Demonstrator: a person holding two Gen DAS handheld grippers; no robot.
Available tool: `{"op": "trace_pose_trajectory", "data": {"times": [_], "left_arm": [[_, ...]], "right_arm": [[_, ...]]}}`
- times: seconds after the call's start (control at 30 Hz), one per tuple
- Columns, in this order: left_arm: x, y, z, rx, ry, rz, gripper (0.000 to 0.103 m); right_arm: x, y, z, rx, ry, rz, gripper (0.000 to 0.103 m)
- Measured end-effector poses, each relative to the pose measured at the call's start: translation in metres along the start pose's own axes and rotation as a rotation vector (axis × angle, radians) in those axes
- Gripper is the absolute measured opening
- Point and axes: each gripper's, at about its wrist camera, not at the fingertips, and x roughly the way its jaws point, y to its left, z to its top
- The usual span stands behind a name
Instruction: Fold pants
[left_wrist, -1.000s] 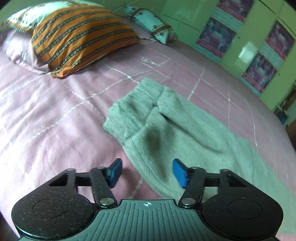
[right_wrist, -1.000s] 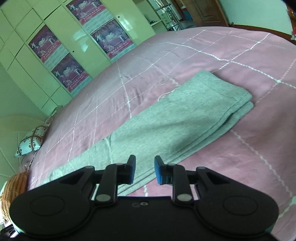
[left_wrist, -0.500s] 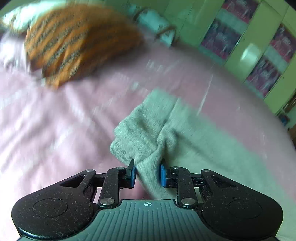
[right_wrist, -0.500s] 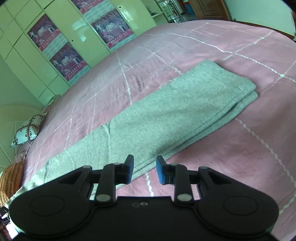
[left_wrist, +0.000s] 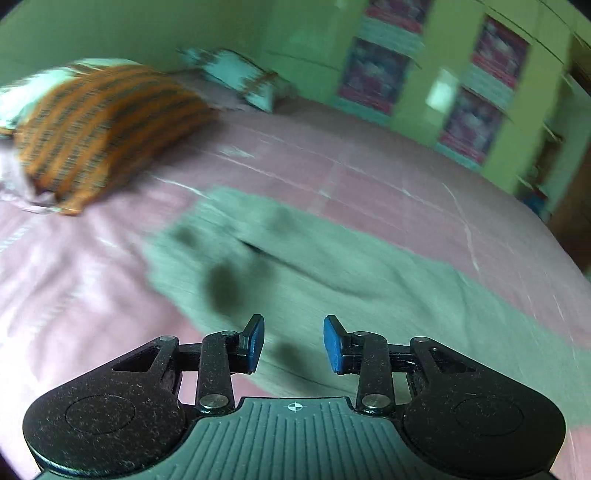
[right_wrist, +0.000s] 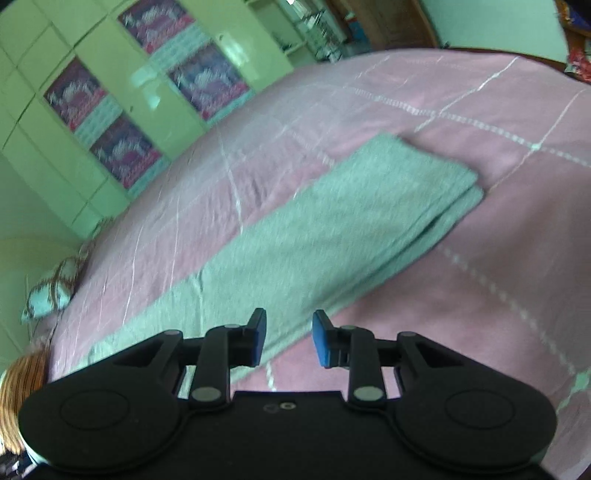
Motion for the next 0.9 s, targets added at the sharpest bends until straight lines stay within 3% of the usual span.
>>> {"op": "trace_pose_trajectory", "data": {"times": [0.1,0.17,0.2,0.23,0.27,0.3,0.37,0.4,0.5,0.6,0.73,0.77,0.8,0.9], "left_arm": [[0.023,-0.014,-0.013,0.020,0.052,0.017,0.035],[0.028,-0.018,-0.020,0.037,0.038,0.042,0.035],[0.027,-0.018,-0.019,0.032,0.038,0.044,0.035],[0.027,-0.018,-0.016,0.029,0.043,0.046,0.035],[0.025,-0.018,-0.012,0.027,0.047,0.051,0.035],[0.022,-0.016,-0.008,0.028,0.044,0.058,0.035],[0.018,-0.010,-0.003,0.026,0.028,0.079,0.035],[0.020,-0.004,-0.002,0.016,0.030,0.080,0.035],[0.023,0.009,0.002,-0.017,0.043,0.063,0.035],[0.029,0.010,0.002,-0.001,0.065,0.058,0.035],[0.034,0.010,0.003,0.002,0.076,0.055,0.035],[0.034,0.011,0.002,-0.005,0.077,0.052,0.035],[0.034,0.012,0.002,-0.014,0.077,0.048,0.035],[0.034,0.016,0.002,-0.036,0.076,0.032,0.035]], "right_arm": [[0.004,-0.001,0.010,-0.033,-0.058,0.044,0.021],[0.015,-0.004,0.016,-0.109,-0.068,0.039,0.023],[0.023,-0.009,0.019,-0.129,-0.051,-0.014,0.020],[0.032,-0.020,0.022,-0.112,-0.027,-0.109,0.011],[0.035,-0.035,0.025,-0.052,-0.010,-0.130,0.000],[0.032,-0.046,0.029,0.015,-0.006,-0.122,0.000],[0.015,-0.052,0.034,0.038,-0.065,-0.137,0.029],[0.005,-0.055,0.036,0.050,-0.108,-0.139,0.032],[-0.007,-0.079,0.047,0.178,-0.162,-0.108,0.032],[0.001,-0.105,0.056,0.299,-0.144,-0.098,0.029],[0.021,-0.117,0.062,0.321,-0.108,-0.103,0.028],[0.026,-0.118,0.062,0.328,-0.091,-0.111,0.025],[0.029,-0.118,0.064,0.328,-0.080,-0.117,0.013],[0.019,-0.109,0.068,0.309,-0.102,-0.064,0.011]]}}
